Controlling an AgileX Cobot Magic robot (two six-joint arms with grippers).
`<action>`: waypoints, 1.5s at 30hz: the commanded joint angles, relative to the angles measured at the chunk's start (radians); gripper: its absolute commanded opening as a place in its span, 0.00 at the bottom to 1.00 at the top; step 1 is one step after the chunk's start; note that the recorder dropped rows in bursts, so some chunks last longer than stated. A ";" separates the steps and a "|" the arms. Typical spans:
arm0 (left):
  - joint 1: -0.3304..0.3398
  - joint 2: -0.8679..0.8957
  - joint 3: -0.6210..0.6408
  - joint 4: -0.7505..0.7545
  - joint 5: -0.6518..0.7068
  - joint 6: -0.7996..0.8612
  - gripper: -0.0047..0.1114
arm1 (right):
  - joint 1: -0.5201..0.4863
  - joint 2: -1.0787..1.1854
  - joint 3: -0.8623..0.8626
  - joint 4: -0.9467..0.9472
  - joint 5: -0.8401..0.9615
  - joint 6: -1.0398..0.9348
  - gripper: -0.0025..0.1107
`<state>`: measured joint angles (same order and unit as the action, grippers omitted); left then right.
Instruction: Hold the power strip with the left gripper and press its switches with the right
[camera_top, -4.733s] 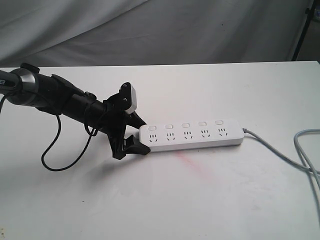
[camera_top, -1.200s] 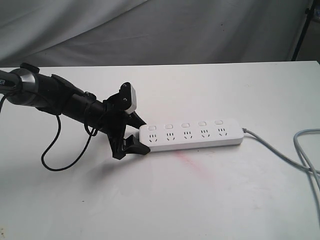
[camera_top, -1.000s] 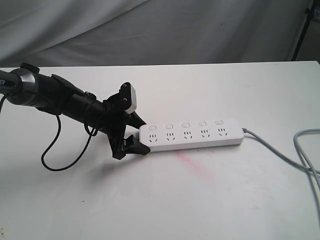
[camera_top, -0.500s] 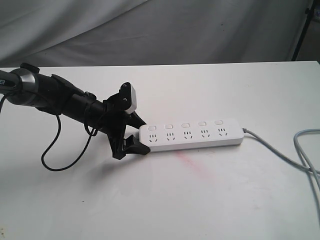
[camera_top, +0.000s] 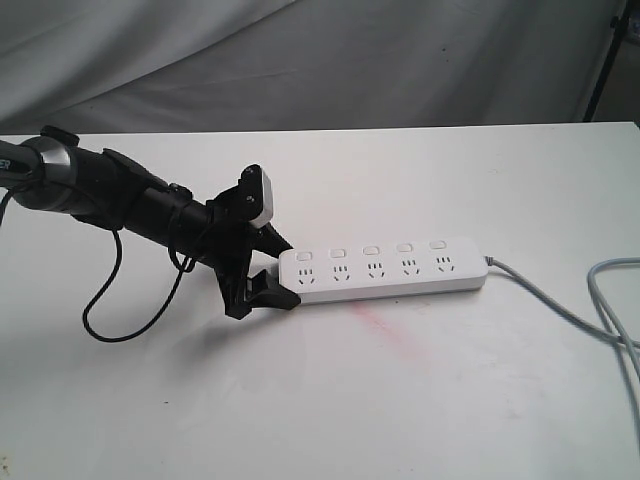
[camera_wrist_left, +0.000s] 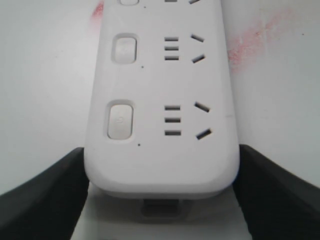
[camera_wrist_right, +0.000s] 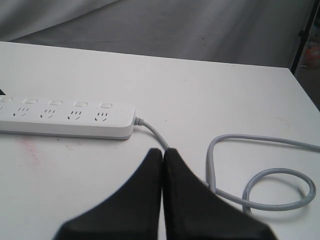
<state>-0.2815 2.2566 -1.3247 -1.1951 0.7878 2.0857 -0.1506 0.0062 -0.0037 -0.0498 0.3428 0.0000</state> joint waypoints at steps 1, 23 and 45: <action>-0.001 0.006 -0.004 0.023 -0.047 0.009 0.20 | 0.002 -0.006 0.004 0.007 -0.001 0.000 0.02; 0.003 -0.080 -0.008 -0.029 0.084 -0.025 0.94 | 0.002 -0.006 0.004 0.007 -0.001 0.000 0.02; 0.003 -0.450 -0.006 0.180 0.433 -0.587 0.04 | 0.002 -0.006 0.004 0.007 -0.001 0.000 0.02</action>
<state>-0.2797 1.8154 -1.3247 -1.0018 1.2156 1.5091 -0.1506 0.0062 -0.0037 -0.0498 0.3428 0.0000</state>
